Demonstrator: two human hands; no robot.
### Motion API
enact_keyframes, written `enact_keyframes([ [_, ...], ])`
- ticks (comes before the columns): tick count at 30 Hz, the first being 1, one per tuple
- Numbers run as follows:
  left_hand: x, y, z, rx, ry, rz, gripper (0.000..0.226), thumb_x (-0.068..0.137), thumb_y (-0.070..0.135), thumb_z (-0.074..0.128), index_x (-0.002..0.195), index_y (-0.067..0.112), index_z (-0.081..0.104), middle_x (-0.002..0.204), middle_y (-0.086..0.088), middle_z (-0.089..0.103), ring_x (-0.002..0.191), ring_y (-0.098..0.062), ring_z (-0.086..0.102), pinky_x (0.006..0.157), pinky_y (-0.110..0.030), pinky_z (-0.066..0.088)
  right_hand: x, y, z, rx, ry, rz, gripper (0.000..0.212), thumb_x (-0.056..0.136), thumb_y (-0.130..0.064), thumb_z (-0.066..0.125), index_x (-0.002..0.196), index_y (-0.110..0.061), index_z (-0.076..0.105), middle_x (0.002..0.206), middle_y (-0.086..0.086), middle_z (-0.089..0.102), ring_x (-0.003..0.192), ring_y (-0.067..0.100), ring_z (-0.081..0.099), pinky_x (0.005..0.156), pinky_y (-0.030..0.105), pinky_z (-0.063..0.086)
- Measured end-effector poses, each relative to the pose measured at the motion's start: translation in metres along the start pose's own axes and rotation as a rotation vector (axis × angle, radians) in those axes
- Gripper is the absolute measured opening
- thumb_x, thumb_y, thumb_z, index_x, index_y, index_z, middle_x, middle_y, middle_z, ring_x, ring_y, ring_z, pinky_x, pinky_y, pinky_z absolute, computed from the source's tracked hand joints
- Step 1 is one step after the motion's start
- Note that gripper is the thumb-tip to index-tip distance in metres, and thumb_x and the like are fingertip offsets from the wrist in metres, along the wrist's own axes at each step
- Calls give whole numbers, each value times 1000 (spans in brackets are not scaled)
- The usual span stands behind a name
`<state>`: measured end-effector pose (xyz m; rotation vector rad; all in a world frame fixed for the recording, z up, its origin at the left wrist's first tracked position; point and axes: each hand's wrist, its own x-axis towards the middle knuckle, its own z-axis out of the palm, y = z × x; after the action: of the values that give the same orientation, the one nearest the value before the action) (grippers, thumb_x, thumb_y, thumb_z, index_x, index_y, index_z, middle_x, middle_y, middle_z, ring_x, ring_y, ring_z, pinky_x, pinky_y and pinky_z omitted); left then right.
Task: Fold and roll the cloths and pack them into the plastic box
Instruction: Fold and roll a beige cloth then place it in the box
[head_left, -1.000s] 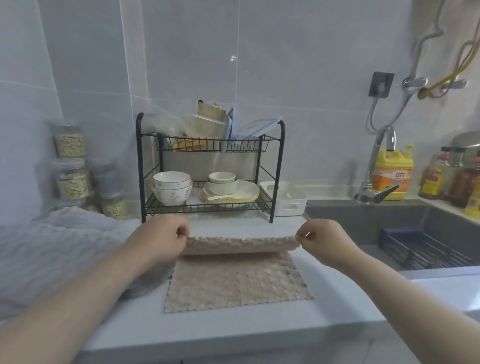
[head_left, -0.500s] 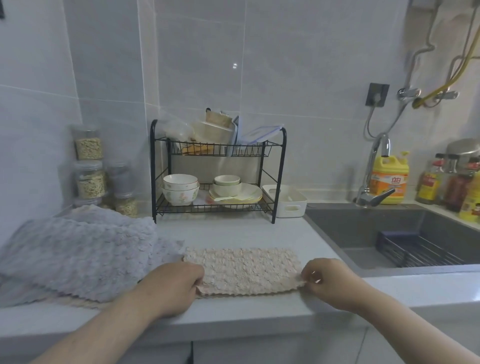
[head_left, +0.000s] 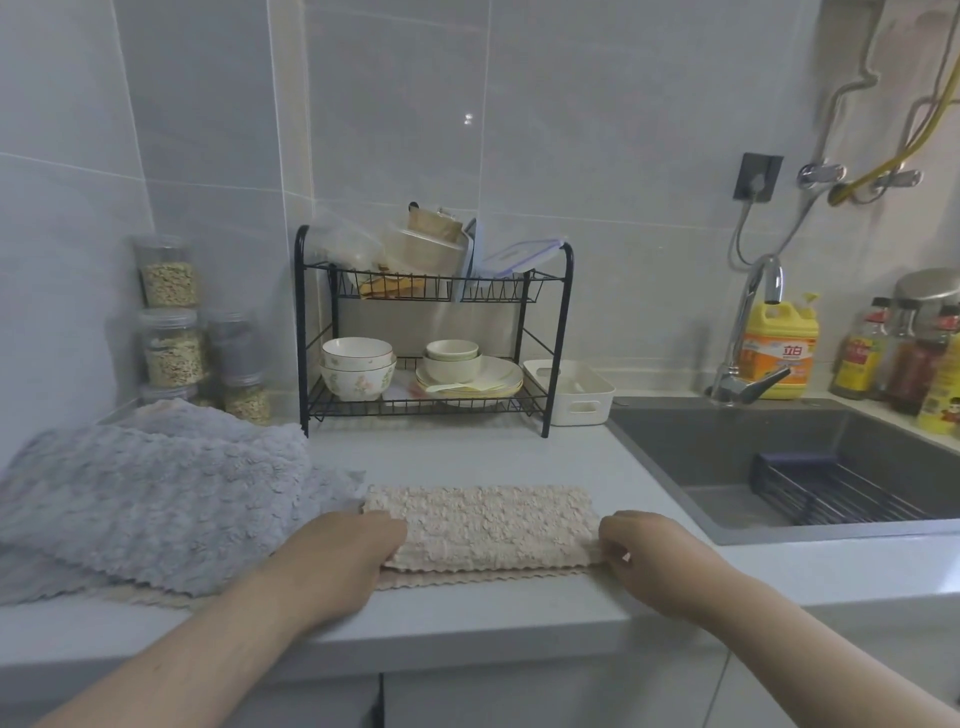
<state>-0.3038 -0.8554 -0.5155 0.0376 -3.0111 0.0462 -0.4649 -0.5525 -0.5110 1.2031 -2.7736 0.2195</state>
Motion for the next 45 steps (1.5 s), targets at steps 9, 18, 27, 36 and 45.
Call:
enact_keyframes([
  [9,25,-4,-31,-180,95,-129,24,93,33,42,104,28,63,113,16,55,99,-5,54,87,-24,45,25,-2,-13,227,138,107,22,94,-22,48,101,-19,68,107,-9,62,98,9,57,86,21,44],
  [18,49,-1,4,-44,-320,-112,104,70,84,5,151,21,-10,159,-1,-13,147,-13,-9,118,-30,-3,78,-3,24,-3,-246,73,51,103,-43,18,153,-29,14,161,-7,13,148,15,11,119,36,11],
  [27,53,9,1,-70,-147,-83,71,94,62,24,153,25,12,161,3,-1,148,-12,-2,116,-28,-5,75,2,17,211,-60,245,71,95,-61,8,109,-8,54,114,6,58,107,28,47,96,35,38],
  [36,72,51,9,-166,-203,45,56,96,51,34,149,37,21,159,6,18,146,-14,13,118,-32,9,77,-5,8,327,1,357,9,97,-22,38,105,-17,39,92,3,56,81,21,54,64,31,42],
  [45,71,58,-5,-274,-169,25,50,94,45,41,143,32,38,150,2,34,141,-19,26,114,-33,21,79,-9,-22,1130,-14,568,54,89,-14,59,137,-24,36,100,15,62,76,26,56,64,34,44],
])
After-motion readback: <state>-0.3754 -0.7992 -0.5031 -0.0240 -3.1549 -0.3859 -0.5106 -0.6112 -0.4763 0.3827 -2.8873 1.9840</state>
